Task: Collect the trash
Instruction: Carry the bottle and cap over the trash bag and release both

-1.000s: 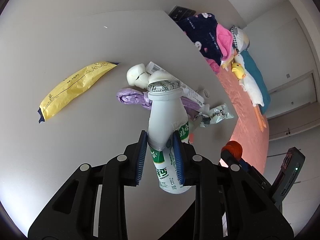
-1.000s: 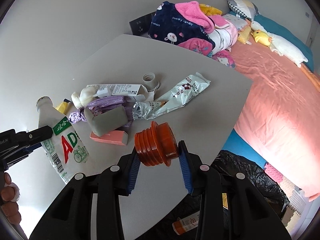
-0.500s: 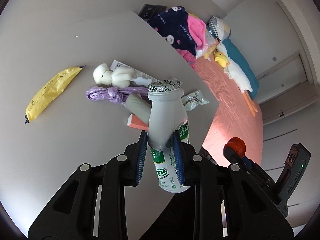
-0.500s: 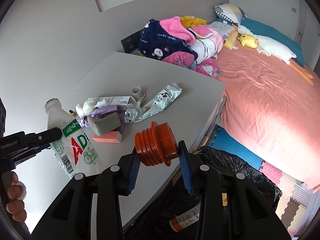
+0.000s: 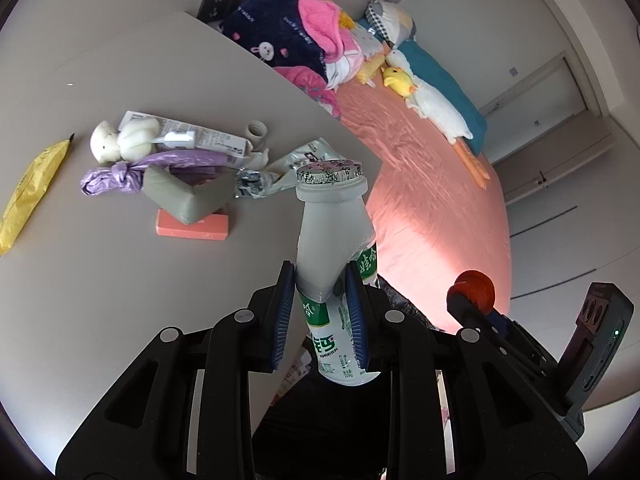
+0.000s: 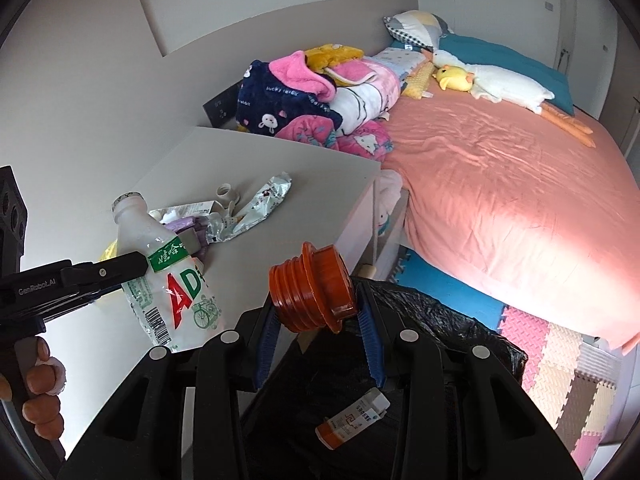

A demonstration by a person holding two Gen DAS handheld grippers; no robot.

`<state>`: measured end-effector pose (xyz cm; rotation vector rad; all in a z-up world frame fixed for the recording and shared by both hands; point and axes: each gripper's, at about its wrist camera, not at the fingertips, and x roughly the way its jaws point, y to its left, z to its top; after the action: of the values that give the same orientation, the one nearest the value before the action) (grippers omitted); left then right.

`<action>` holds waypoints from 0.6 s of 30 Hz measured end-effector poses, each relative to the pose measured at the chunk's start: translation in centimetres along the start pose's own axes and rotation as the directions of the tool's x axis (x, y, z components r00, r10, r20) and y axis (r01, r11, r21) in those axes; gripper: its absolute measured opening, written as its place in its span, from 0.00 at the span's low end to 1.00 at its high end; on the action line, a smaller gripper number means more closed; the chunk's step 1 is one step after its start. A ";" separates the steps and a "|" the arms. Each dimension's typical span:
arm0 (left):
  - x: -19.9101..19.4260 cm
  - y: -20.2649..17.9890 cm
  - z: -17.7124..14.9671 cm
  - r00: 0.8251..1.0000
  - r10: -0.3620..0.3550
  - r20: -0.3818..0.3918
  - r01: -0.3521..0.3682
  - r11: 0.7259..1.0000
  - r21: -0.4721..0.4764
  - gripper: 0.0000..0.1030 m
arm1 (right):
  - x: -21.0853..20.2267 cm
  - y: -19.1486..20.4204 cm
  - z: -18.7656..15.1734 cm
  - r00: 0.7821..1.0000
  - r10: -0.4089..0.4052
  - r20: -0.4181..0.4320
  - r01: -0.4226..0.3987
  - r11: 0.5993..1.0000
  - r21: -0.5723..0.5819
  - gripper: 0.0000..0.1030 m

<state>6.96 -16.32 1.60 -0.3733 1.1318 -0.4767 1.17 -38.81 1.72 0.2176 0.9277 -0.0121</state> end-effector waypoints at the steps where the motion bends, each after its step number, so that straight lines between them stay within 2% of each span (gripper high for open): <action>1: 0.3 -0.4 0.0 1.000 -0.004 -0.007 0.004 1.000 0.009 0.25 | -0.2 -0.4 0.0 1.000 -0.005 0.002 0.005 1.000 0.007 0.38; 18: 4.7 -7.7 -1.7 0.991 -0.055 -0.125 0.077 0.981 0.179 0.25 | -3.6 -7.2 -2.3 0.996 -0.090 0.024 0.087 0.988 0.127 0.38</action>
<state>5.62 -25.42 1.30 -0.2237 1.1832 -0.6646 -3.57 -45.70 1.90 0.2922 0.9077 -0.1559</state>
